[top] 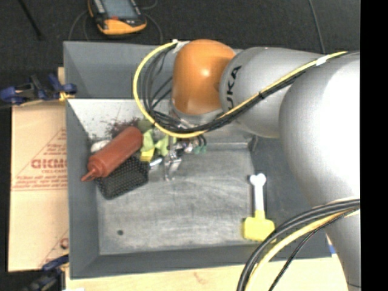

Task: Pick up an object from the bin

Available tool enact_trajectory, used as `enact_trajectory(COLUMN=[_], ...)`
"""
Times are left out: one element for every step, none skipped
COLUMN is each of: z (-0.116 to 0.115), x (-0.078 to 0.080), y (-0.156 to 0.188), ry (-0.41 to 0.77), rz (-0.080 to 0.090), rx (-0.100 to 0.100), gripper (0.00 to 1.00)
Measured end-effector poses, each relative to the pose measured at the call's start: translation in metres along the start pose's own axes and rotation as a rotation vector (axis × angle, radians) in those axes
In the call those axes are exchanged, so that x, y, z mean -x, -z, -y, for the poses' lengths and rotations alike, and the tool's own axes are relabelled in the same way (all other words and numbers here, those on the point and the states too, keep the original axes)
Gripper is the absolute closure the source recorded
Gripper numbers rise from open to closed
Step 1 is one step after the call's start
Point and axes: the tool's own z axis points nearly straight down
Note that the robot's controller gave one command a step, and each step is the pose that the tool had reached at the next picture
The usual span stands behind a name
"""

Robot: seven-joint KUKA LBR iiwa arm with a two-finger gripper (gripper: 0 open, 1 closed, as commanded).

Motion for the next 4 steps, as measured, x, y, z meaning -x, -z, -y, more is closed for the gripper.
enact_trajectory(z=[-0.008, 0.0, 0.008, 0.007], x=[0.005, 0.005, 0.006, 0.006], y=[-0.017, -0.02, -0.022, -0.021], ry=[-0.221, -0.232, -0.099, -0.092], rz=[0.014, 0.019, 0.034, 0.034], rx=[0.01, 0.01, 0.0, 0.0], gripper=[0.0, 0.0, 0.0, 0.0])
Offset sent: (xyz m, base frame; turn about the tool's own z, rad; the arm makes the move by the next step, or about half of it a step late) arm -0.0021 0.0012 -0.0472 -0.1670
